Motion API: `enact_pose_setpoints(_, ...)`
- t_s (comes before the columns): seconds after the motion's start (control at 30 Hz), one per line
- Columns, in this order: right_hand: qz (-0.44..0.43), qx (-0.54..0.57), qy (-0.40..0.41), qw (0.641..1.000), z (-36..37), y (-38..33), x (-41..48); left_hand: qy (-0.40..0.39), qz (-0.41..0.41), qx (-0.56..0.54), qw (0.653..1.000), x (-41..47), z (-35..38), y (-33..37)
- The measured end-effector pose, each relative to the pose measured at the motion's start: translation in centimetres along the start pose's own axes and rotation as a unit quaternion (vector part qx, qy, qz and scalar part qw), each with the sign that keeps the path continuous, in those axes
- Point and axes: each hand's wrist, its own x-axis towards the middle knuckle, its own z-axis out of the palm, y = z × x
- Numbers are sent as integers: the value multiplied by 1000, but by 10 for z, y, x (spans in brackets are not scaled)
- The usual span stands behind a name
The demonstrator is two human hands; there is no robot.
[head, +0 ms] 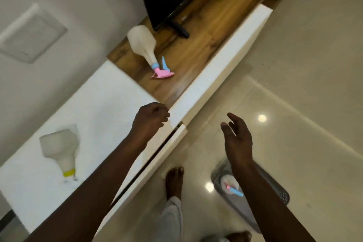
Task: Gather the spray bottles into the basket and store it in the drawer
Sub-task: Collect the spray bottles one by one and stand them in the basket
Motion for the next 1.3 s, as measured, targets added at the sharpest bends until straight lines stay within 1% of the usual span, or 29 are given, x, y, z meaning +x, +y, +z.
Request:
enact_pose_setpoints(0.07, -13, -6, -35, 999, 27, -24, 6, 25, 3, -27, 999, 13, -26, 12)
enact_pose_setpoints(0.13, -16, 1, -47, 999, 58, -44, 15, 48, 7, -45, 998, 31, -52, 24)
enact_pose_setpoints(0.3, 43, 74, -59, 995, 134, -72, 37, 104, 26, -53, 993, 94, -111, 55)
enact_pose_setpoints(0.37, 83, 99, -64, 990, 162, -77, 48, 130, 53, -28, 990, 123, -128, 69)
enact_pose_setpoints(0.43, 140, 148, -70, 976, 186, -83, 59, 147, 101, 28, 984, 150, -135, 85)
enact_pose_setpoints(0.53, 225, 225, -52, 947, 213, -91, 74, 132, 150, 97, 975, 187, -134, 112)
enact_pose_setpoints(0.6, 244, 246, -47, 937, 224, -94, 80, 111, 165, 123, 972, 205, -128, 125)
enact_pose_setpoints(0.77, 258, 295, -43, 919, 234, -100, 87, 46, 155, 118, 980, 237, -108, 135)
enact_pose_setpoints(0.83, 263, 300, -47, 916, 235, -99, 90, 37, 151, 124, 980, 243, -101, 129)
enact_pose_setpoints(1.0, 277, 320, -48, 905, 233, -100, 96, 79, 167, 134, 974, 249, -98, 114)
enact_pose_setpoints(1.13, 287, 333, -50, 897, 227, -101, 97, 101, 168, 109, 974, 241, -101, 107)
enact_pose_setpoints(1.3, 233, 361, -67, 901, 202, -96, 87, 90, 162, 33, 982, 217, -94, 101)
